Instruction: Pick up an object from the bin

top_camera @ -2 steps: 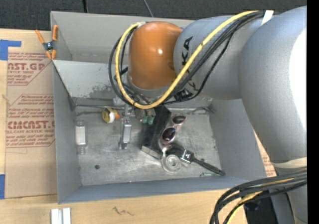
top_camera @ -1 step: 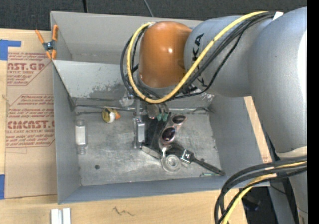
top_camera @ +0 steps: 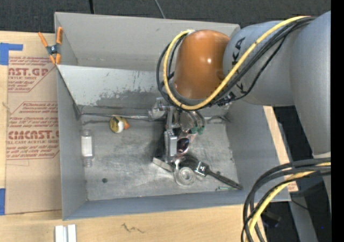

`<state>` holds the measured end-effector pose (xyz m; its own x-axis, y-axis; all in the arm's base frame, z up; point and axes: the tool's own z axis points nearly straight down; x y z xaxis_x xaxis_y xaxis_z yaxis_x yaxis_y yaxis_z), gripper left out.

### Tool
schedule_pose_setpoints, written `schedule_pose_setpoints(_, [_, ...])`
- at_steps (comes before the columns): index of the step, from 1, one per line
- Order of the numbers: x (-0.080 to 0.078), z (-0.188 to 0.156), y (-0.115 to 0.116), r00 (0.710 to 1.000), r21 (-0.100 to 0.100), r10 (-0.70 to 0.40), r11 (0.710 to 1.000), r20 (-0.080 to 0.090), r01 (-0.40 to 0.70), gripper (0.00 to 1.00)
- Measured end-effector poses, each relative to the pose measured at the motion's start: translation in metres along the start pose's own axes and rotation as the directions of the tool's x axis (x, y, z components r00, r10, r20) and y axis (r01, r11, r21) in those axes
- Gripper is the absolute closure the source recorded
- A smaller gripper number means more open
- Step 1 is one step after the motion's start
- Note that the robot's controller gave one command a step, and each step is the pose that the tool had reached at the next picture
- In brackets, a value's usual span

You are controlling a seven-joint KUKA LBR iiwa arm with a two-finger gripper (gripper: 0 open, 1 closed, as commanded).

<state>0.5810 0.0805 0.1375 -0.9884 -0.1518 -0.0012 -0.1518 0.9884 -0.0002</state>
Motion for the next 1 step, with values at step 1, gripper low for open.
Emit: schedule_pose_setpoints(1, [-0.0039, 0.0397, -0.0150, 0.968, 0.000, -0.250, 0.968, 0.002, 0.250, 0.00])
